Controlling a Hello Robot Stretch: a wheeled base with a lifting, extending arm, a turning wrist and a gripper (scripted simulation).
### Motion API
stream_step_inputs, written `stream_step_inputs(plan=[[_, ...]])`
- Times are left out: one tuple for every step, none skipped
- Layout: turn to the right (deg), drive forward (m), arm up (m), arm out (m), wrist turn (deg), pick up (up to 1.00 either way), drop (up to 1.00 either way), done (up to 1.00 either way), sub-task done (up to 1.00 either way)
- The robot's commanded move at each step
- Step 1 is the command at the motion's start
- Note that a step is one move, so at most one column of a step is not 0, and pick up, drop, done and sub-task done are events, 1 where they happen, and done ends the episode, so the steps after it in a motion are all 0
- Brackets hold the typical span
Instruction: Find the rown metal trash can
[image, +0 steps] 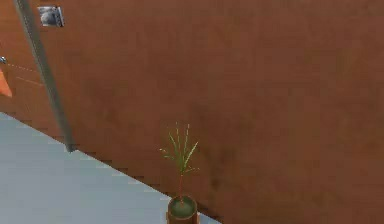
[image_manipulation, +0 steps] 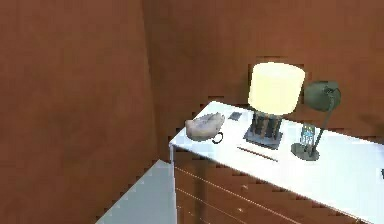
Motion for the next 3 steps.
stream_step_inputs(plan=[[-45.0, 0.00, 0.00, 0.00, 0.0, 0.00, 0.00, 0.00, 0.00], [-21.0, 0.00, 0.00, 0.00, 0.0, 0.00, 0.00, 0.00, 0.00], [0.0, 1.00, 0.00, 0.00, 0.0, 0.00, 0.00, 0.00, 0.00]])
